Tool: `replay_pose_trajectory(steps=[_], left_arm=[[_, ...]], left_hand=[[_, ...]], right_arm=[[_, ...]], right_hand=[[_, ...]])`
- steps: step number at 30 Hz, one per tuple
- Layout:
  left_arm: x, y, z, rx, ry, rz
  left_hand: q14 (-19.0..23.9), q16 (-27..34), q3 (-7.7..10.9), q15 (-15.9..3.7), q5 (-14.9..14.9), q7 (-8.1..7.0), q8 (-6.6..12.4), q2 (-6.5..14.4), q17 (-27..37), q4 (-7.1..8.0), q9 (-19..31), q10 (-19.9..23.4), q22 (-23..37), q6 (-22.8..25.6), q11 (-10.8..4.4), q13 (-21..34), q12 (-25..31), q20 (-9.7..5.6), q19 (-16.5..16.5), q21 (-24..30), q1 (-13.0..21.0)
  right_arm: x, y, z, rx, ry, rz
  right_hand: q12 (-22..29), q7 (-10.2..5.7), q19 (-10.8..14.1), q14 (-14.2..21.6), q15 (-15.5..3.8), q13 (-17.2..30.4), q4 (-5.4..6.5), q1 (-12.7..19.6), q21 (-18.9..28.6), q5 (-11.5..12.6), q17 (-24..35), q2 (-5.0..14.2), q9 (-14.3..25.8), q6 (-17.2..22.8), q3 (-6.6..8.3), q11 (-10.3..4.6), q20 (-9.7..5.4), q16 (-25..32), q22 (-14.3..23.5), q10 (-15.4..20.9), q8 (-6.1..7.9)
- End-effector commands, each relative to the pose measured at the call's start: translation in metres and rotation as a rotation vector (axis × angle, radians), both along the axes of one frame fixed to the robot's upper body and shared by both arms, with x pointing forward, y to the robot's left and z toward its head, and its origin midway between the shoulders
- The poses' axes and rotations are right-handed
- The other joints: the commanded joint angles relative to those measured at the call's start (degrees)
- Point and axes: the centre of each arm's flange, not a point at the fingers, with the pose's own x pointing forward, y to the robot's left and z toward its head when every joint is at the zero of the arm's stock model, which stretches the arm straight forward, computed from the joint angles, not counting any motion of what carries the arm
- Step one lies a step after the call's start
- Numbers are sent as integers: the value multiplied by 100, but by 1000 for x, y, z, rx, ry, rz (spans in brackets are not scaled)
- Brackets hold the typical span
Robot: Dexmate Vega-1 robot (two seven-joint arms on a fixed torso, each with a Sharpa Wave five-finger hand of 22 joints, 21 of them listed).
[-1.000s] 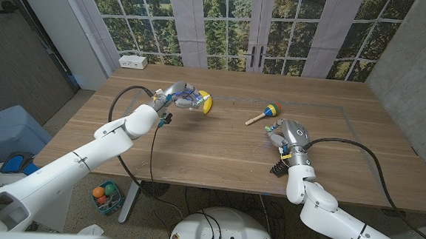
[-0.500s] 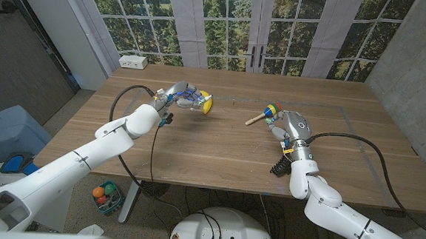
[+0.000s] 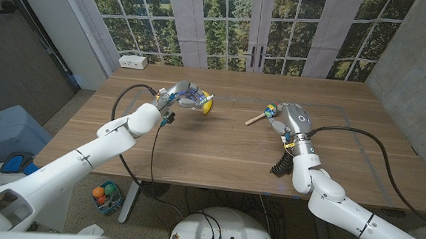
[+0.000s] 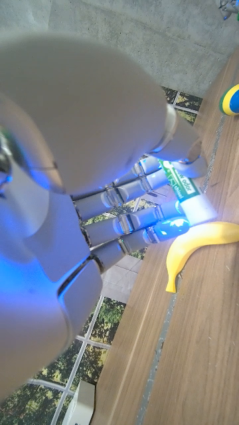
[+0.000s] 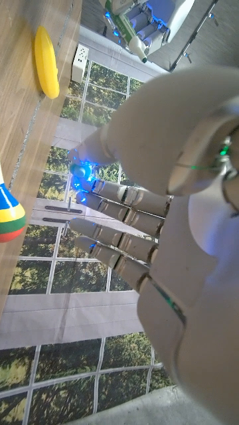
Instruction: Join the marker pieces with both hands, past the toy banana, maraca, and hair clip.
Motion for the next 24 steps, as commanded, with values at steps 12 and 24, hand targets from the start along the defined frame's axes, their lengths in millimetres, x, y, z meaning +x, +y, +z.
replay_pose_trajectory(steps=[12,24], left_arm=[[7,-14,8,18,-9,-34],[12,-18,10,27,-2,-47]], left_hand=[[1138,-26,368,-1467,30,12,40,90,1067,287,591,633,-46,62,-553,857,-57,-624,-37,88,-80],[1143,-68,397,-1468,41,21,36,81,1087,288,588,658,-80,64,-538,875,-92,-624,-47,139,-90]], right_arm=[[3,9,25,-95,-67,48],[8,17,40,-133,-89,76]], right_hand=[[45,-196,13,93,-984,71,16,303,72,45,56,188,17,187,-6,-37,-78,-50,24,97,51],[34,-215,7,114,-983,84,18,319,111,47,84,182,13,205,-23,-41,-90,-92,21,110,57]])
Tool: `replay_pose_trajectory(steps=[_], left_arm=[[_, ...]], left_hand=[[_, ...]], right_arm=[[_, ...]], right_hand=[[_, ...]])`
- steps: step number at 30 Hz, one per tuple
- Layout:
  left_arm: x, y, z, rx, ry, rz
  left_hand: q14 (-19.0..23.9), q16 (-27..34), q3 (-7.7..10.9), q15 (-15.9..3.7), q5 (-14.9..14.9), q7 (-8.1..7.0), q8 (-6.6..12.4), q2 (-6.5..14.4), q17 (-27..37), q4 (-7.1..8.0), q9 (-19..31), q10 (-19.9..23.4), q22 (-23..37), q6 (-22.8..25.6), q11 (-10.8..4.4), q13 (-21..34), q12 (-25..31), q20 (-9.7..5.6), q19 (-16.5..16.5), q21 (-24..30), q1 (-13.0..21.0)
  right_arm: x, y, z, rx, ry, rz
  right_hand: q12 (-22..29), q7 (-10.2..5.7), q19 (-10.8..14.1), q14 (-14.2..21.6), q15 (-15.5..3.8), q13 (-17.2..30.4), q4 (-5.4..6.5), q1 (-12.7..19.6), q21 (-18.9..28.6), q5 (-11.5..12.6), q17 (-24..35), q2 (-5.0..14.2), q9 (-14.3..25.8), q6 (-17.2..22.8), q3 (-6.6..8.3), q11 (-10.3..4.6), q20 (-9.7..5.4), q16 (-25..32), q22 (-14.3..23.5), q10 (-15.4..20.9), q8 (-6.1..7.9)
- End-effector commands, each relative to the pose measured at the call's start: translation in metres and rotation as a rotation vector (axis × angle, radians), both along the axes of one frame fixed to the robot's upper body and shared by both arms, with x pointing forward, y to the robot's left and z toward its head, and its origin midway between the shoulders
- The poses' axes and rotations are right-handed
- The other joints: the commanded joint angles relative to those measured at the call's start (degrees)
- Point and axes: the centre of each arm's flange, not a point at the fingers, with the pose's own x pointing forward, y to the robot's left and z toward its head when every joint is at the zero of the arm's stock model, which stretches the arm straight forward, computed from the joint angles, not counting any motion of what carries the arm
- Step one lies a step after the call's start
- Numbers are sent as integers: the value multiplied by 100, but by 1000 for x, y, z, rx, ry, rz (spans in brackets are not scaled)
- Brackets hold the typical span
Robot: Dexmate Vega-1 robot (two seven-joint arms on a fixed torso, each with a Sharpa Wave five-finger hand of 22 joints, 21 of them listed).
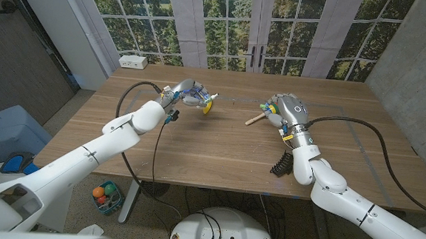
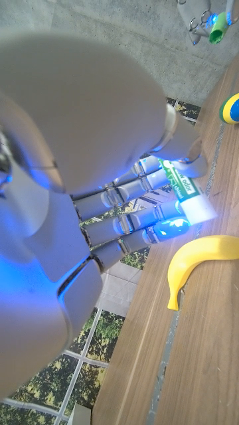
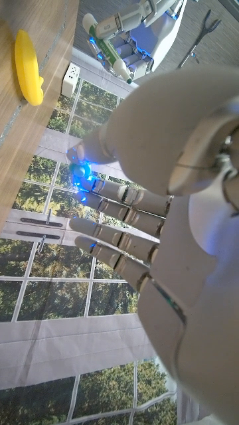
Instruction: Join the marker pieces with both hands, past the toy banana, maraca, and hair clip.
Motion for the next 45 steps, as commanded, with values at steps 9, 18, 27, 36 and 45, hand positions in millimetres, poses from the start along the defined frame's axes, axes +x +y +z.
replay_pose_trajectory(steps=[9,18,27,36,45], left_arm=[[9,-8,4,16,7,-21],[13,-12,6,22,8,-34],[15,-16,9,37,8,-44],[16,-21,13,54,10,-54],[17,-27,14,71,15,-66]], left_hand=[[1155,-34,391,-1467,49,-2,22,113,1086,311,567,600,-19,57,-535,877,-28,-640,-32,72,-58],[1180,-42,412,-1466,57,4,19,103,1117,309,566,607,-36,58,-535,895,-53,-634,-40,97,-64],[1186,-77,433,-1466,63,-3,17,99,1128,314,570,613,-47,55,-541,912,-87,-637,-51,130,-78],[1201,-102,451,-1467,67,2,16,88,1140,311,570,625,-55,61,-537,934,-110,-645,-62,155,-85],[1222,-127,478,-1467,74,3,18,80,1163,310,585,637,-66,58,-533,954,-141,-641,-73,177,-93]], right_arm=[[7,15,22,-70,-40,48],[8,22,29,-99,-63,67],[6,26,35,-130,-88,76],[3,33,39,-167,-105,91],[2,38,41,-204,-111,100]], right_hand=[[19,-200,-6,64,-989,32,23,255,58,32,48,245,8,190,-33,-23,-90,-36,20,91,36],[14,-208,-13,66,-987,44,25,258,83,34,61,240,6,194,-43,-22,-94,-73,18,99,36],[6,-223,-24,90,-990,51,28,265,104,38,82,242,3,209,-51,-22,-94,-92,15,107,39],[-2,-226,-26,100,-987,52,30,266,126,41,92,239,1,217,-58,-24,-96,-124,13,122,40],[-10,-236,-38,108,-990,58,33,269,143,44,105,238,-1,219,-64,-24,-95,-149,11,126,39]])
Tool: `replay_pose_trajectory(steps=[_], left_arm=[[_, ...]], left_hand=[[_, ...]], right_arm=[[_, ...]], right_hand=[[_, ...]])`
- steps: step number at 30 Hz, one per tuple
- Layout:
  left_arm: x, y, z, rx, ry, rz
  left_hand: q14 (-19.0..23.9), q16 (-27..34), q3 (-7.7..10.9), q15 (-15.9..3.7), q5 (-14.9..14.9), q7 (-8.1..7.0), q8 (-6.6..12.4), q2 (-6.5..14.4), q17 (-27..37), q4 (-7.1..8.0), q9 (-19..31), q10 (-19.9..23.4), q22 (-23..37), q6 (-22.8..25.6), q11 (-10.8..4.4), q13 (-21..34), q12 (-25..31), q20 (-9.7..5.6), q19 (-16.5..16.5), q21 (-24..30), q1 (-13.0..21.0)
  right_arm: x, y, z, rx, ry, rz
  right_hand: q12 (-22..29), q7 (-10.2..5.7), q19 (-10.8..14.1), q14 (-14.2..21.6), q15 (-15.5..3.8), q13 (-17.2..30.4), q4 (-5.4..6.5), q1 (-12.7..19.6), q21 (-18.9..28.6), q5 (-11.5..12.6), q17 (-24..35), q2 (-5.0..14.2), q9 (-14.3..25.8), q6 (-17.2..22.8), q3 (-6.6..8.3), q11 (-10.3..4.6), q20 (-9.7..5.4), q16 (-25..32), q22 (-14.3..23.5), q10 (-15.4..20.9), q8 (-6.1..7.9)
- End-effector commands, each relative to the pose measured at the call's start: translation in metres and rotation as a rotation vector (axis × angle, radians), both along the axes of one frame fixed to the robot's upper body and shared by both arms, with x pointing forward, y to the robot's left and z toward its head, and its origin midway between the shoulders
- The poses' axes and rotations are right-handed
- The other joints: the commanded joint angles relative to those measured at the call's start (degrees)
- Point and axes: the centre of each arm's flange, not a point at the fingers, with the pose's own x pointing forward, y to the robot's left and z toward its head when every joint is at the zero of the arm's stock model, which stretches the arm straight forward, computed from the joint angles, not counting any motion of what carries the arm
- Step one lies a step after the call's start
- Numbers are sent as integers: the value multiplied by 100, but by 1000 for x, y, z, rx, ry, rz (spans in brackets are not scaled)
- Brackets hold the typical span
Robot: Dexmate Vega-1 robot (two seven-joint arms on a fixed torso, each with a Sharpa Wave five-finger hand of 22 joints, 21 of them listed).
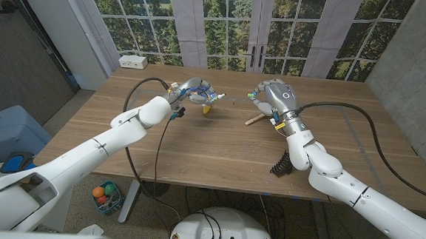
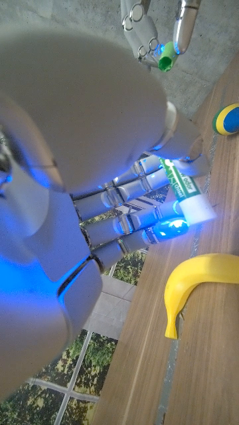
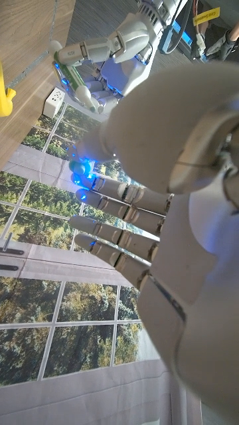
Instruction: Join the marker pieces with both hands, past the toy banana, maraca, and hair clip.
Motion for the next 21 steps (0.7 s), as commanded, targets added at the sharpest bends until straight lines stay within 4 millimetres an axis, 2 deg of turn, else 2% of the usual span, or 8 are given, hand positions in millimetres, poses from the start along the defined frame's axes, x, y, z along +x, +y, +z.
replay_pose_trajectory(steps=[1,21], left_arm=[[2,-8,3,23,5,-14],[7,-24,8,75,23,-48]], left_hand=[[1203,8,424,-1488,35,3,17,124,33,367,448,610,20,36,-544,284,-12,-624,-19,27,-50],[1216,-55,466,-1489,41,2,6,109,56,366,448,639,14,39,-547,317,-69,-631,-41,72,-67]], right_arm=[[-2,8,4,-51,-15,14],[2,16,7,-112,-19,23]], right_hand=[[-11,-237,-16,73,-969,30,-8,272,30,42,30,236,25,221,-9,-34,-75,-36,11,75,45],[-38,-244,-40,118,-966,46,-2,278,84,46,77,237,20,229,-29,-35,-82,-98,5,90,41]])
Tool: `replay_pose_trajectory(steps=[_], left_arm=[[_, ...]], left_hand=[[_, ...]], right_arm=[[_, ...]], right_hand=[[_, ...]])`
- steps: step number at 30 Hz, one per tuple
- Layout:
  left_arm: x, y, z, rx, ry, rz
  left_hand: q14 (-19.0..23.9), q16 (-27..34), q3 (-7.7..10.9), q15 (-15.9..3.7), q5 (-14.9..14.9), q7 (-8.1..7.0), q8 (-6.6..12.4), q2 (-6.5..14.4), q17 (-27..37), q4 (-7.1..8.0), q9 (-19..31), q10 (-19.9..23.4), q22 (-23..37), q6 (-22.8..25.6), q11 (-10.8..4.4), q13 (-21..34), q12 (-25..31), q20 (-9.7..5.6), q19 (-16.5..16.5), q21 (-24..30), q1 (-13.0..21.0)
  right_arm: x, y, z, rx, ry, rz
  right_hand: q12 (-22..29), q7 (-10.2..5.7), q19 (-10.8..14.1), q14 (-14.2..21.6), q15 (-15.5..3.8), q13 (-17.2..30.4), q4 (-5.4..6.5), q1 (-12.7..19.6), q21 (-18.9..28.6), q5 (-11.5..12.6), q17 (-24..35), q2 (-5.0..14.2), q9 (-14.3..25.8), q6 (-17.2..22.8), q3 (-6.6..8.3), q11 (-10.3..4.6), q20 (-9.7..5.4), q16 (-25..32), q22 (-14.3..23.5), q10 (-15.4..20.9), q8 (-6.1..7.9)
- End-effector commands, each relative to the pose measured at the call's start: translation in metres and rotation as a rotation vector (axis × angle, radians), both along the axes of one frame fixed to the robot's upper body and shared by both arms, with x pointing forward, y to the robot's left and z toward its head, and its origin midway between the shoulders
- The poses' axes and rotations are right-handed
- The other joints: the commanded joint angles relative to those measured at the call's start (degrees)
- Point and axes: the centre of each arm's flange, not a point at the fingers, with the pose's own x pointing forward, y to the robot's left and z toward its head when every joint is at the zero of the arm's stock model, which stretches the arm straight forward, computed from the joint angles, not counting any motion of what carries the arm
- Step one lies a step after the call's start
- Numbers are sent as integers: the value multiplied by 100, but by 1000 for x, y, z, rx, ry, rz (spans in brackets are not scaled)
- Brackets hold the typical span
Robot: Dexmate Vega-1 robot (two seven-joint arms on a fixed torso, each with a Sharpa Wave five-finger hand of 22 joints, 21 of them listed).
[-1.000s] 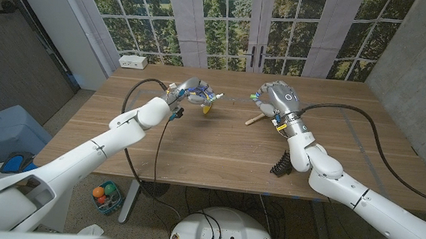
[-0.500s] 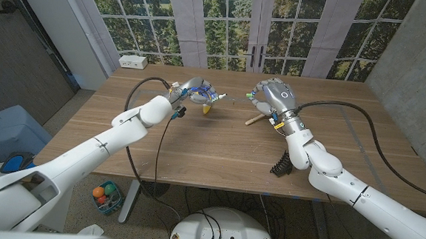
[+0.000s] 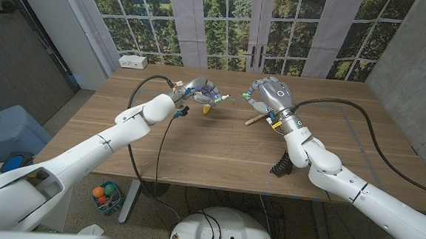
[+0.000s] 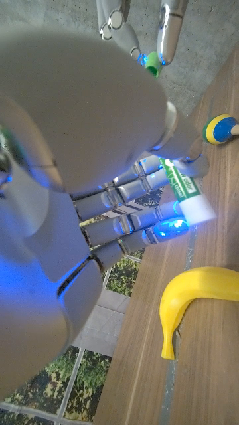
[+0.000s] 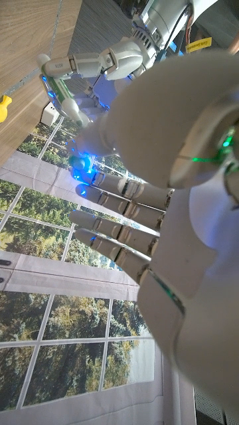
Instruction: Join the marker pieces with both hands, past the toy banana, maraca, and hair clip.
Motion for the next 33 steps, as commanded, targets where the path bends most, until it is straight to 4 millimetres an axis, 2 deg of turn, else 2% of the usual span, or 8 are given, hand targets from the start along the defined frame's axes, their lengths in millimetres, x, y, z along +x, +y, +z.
replay_pose_trajectory(steps=[1,33], left_arm=[[3,-9,3,29,9,-21],[12,-21,3,41,33,-54]], left_hand=[[1185,-11,431,-1518,24,1,28,108,32,403,416,620,12,48,-548,279,-12,-648,-5,25,-68],[1229,-100,497,-1519,25,-5,16,91,80,399,440,651,7,48,-530,353,-103,-649,-31,91,-88]], right_arm=[[4,4,1,-36,1,4],[13,21,6,-72,-7,45]], right_hand=[[-14,-245,-44,45,-961,22,10,286,46,27,26,236,18,233,-12,-33,-81,-19,17,85,36],[152,-256,-81,209,-955,237,6,325,130,32,256,219,10,295,-102,-40,-93,48,9,253,26]])
